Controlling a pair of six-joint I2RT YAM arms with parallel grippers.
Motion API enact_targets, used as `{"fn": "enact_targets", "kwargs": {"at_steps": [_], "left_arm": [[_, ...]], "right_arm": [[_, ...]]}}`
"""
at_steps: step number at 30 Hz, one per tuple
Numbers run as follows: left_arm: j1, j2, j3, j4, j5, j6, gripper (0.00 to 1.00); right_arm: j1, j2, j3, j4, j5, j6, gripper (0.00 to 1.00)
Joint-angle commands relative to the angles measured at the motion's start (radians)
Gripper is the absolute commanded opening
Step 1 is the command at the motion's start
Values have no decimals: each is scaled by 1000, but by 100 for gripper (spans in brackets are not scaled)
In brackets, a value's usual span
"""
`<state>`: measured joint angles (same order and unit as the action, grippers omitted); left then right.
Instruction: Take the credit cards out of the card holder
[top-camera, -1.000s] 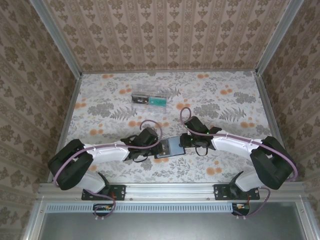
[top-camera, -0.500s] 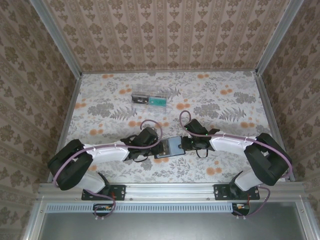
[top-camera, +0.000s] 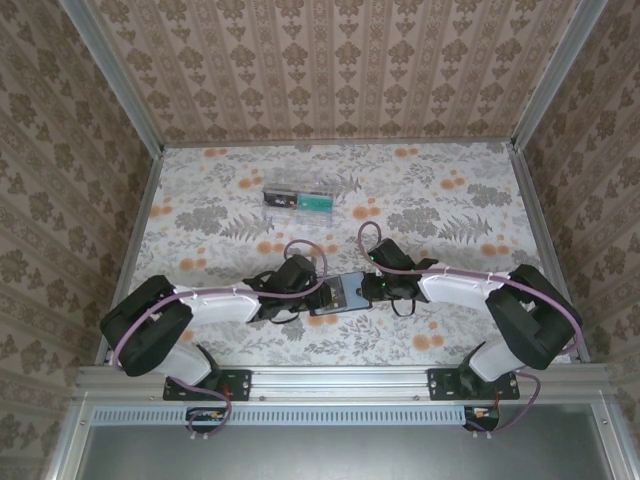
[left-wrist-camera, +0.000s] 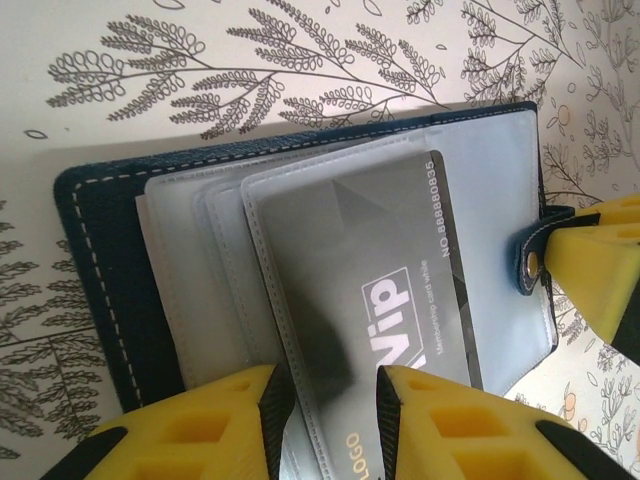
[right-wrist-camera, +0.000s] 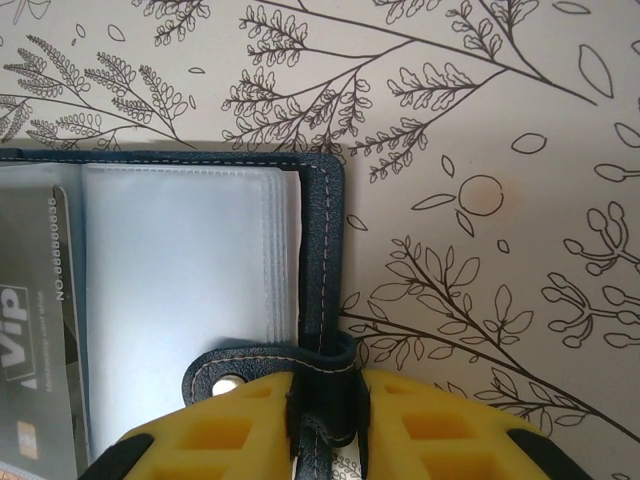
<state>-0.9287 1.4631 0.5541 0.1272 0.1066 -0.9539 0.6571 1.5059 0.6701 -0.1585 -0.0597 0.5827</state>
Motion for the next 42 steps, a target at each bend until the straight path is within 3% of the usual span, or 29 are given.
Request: {"fn": "enact_targets", "kwargs": {"at_steps": [1, 10, 16, 20, 27, 31, 42], "left_arm": [[-6, -31, -10, 49, 33, -7, 33], [-7, -27, 3, 13, 21, 4, 33], [-6, 10, 2, 13, 21, -1, 31], [-7, 22, 0, 8, 16, -2, 31], [-6, 28, -1, -3, 10, -6, 30], [-7, 28, 3, -16, 7, -3, 29], [-7, 29, 2, -16, 9, -3, 28]], "right_arm": [[12, 27, -18, 19, -30, 16, 24], [12, 21, -14, 18, -25, 17, 25], [12, -108, -22, 10, 20, 26, 25], [14, -169, -9, 28, -45, 31, 26], [62, -127, 34, 50, -92, 50, 24], [62, -50, 46, 97, -179, 80, 21], [11, 91, 34, 186, -285, 160, 19]]}}
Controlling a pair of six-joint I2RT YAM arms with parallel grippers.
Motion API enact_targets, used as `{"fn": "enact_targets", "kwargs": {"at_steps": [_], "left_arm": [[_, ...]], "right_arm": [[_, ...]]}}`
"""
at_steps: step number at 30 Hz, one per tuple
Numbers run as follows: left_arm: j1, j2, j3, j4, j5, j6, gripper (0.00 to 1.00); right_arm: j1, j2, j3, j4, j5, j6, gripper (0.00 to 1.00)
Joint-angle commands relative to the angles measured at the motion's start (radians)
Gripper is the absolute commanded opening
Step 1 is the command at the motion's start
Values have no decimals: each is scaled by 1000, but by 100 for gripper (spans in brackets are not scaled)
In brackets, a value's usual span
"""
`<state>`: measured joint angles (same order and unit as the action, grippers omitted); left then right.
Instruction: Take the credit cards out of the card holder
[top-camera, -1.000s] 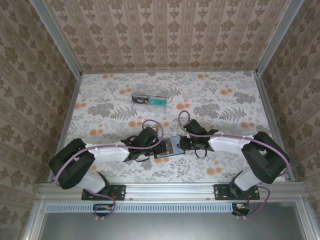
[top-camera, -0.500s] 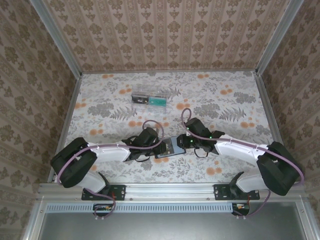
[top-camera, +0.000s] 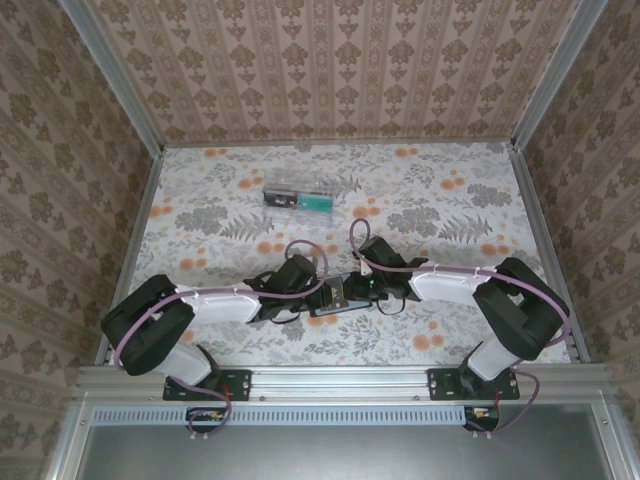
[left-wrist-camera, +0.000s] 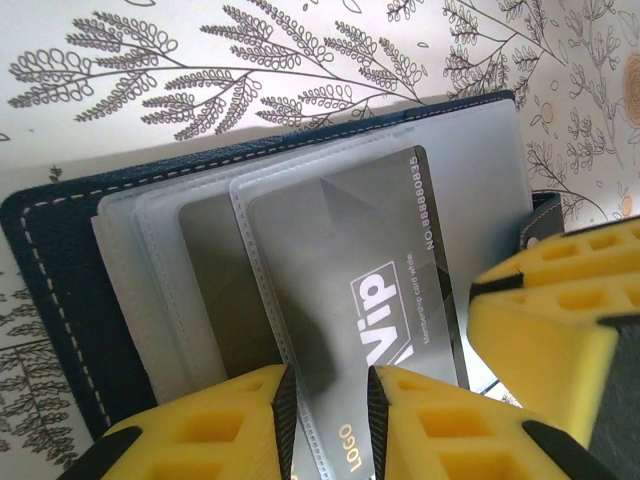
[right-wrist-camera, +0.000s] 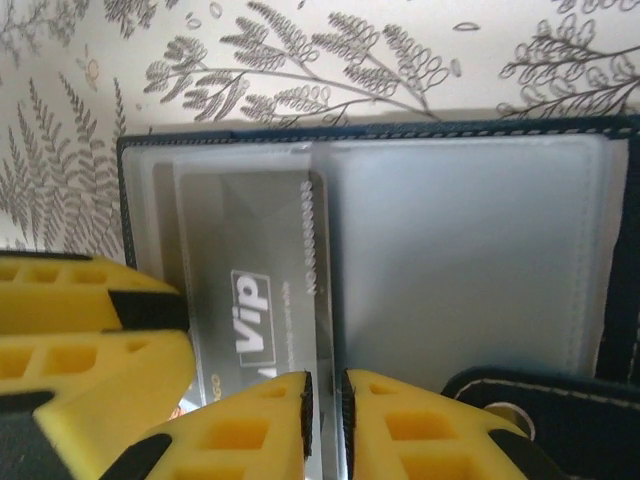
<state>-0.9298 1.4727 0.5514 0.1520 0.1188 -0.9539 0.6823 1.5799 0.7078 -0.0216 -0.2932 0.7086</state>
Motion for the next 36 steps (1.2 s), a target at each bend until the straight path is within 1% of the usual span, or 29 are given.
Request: {"fn": "enact_targets", "kwargs": {"at_steps": [1, 8, 11, 17, 22, 27, 36], "left_arm": [[-5, 19, 5, -41, -4, -2, 28], [-5, 24, 5, -37, -1, -3, 28], [-5, 26, 5, -35, 1, -3, 29], [-6, 28, 5, -32, 1, -5, 28], [-6, 31, 3, -41, -4, -9, 28], [-6, 31, 4, -52, -11, -9, 26], [-5, 33, -1, -66, -21, -14, 25]], "right_arm": [[-17, 24, -4, 53, -59, 33, 19], [-33, 70, -12, 105, -125, 54, 19], [-33, 72, -16, 113, -135, 58, 19], [-41, 59, -30, 123, -138, 64, 12], [-63, 47, -58, 150, -150, 74, 10], [-88, 47, -85, 192, -179, 90, 1], [-139, 31, -124, 223, -202, 94, 0]]}}
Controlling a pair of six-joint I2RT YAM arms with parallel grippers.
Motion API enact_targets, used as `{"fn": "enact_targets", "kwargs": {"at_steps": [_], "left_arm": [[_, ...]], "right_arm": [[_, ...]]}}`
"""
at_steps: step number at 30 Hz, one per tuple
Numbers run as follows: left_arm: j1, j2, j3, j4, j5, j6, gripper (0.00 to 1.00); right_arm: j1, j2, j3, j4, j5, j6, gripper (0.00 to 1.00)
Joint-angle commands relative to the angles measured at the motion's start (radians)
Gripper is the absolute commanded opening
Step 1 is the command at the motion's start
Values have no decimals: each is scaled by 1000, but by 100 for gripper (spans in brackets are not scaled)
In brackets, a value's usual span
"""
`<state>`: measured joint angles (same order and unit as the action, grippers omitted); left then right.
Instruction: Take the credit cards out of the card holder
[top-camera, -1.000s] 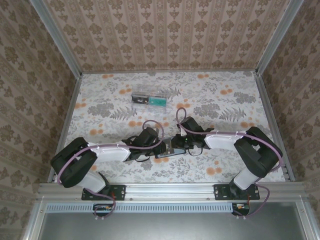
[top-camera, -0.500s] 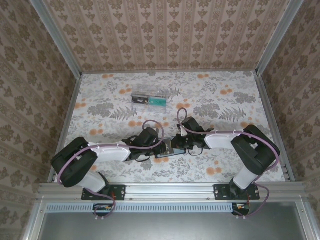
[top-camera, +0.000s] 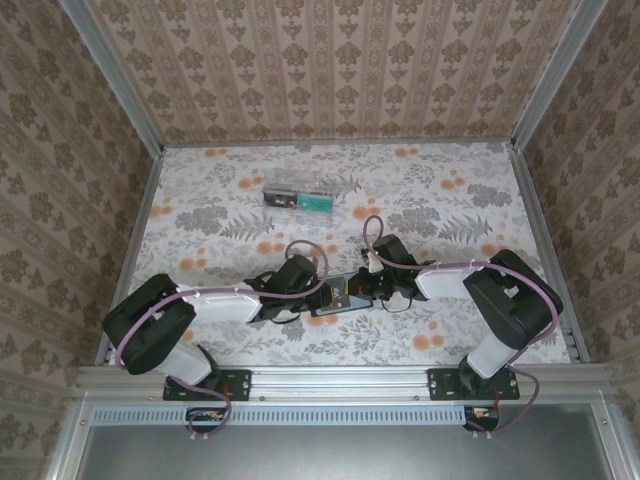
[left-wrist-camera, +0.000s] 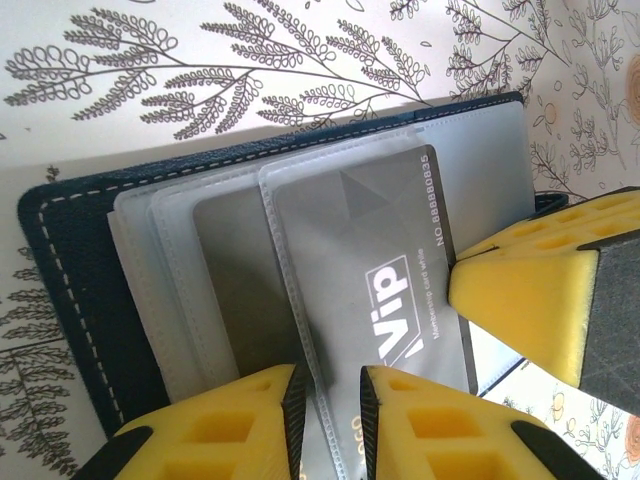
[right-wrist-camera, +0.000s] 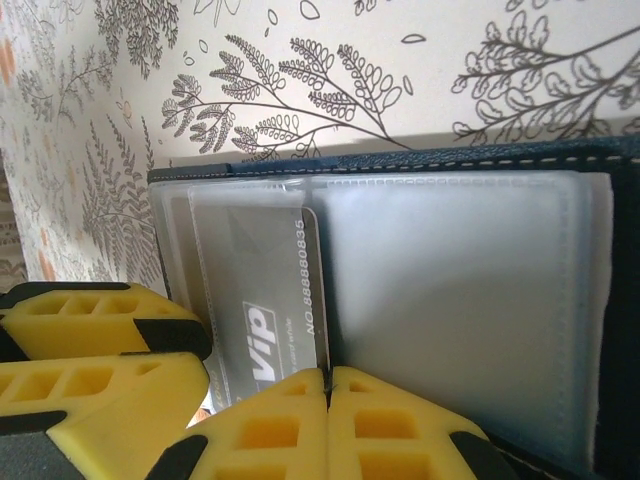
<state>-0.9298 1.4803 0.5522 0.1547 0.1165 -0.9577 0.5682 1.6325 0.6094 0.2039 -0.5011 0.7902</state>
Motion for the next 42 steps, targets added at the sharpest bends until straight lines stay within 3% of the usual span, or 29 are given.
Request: {"fn": "enact_targets", "kwargs": {"at_steps": [1, 16, 27, 37, 42], "left_arm": [[-6, 25, -1, -70, -18, -11, 25], [-3, 27, 0, -75, -18, -8, 24], [-8, -31, 69, -104, -14, 29, 21], [-16, 68, 104, -56, 0, 3, 16], [-16, 90, 91, -112, -31, -32, 12]], "right_arm": [[-33, -25, -31, -1, 3, 11, 0], [-99, -33, -70, 45, -50, 1, 0], [-93, -31, -69, 55, -60, 1, 0], [-85, -32, -63, 44, -54, -2, 0], [-89, -43, -66, 35, -52, -12, 0]]}}
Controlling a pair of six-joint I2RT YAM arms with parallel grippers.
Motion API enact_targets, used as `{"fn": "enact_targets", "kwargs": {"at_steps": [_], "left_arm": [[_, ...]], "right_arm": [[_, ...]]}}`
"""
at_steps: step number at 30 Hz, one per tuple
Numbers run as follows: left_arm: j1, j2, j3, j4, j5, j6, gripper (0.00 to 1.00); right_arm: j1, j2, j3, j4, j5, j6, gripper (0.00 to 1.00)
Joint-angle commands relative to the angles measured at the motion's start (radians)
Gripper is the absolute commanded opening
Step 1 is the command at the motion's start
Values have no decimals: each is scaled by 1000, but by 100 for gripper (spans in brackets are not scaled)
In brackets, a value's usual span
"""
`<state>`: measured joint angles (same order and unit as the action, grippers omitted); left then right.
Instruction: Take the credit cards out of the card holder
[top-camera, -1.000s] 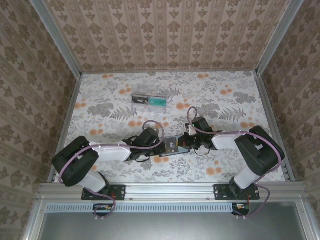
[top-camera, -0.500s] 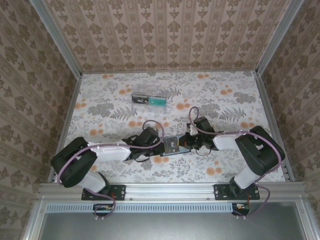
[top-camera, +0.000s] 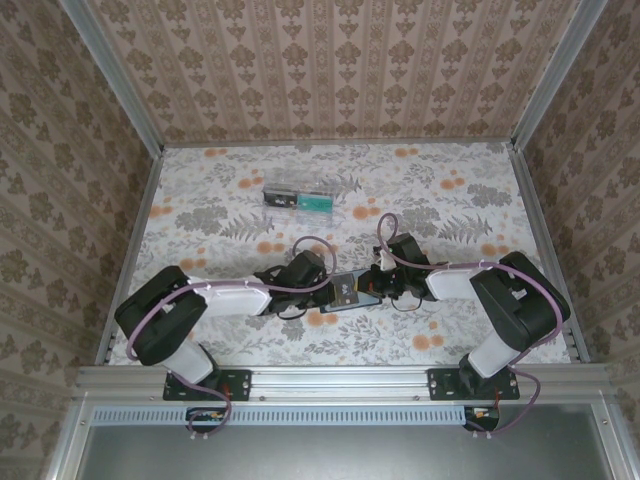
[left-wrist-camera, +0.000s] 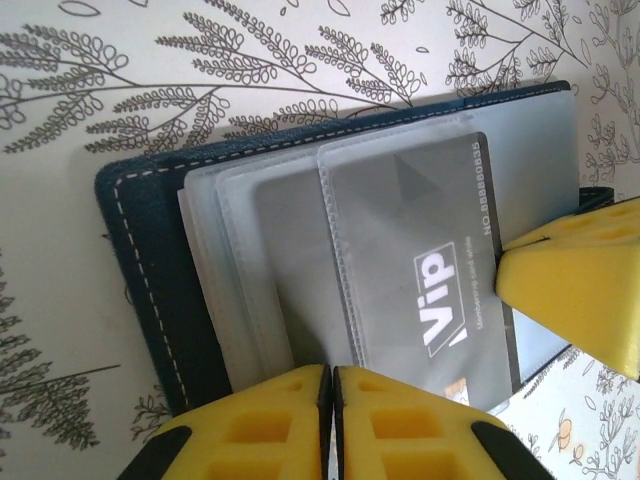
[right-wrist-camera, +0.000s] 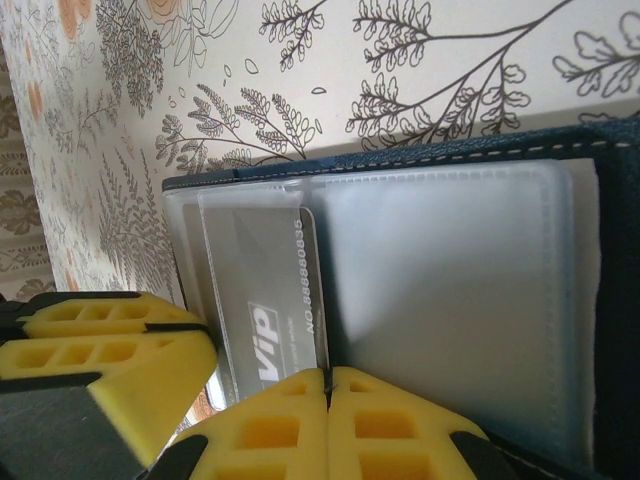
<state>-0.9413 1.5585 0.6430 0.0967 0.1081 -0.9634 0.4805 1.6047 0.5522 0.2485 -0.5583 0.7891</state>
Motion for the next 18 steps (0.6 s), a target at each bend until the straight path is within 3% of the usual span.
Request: {"fn": "enact_targets", "kwargs": {"at_steps": [1, 18], "left_arm": [[-5, 13, -5, -68, -28, -33, 11], [2, 14, -37, -103, -42, -61, 7]], "right_arm": [[-4, -18, -11, -11, 3, -13, 0], [-84, -79, -67, -12, -32, -33, 0]]}}
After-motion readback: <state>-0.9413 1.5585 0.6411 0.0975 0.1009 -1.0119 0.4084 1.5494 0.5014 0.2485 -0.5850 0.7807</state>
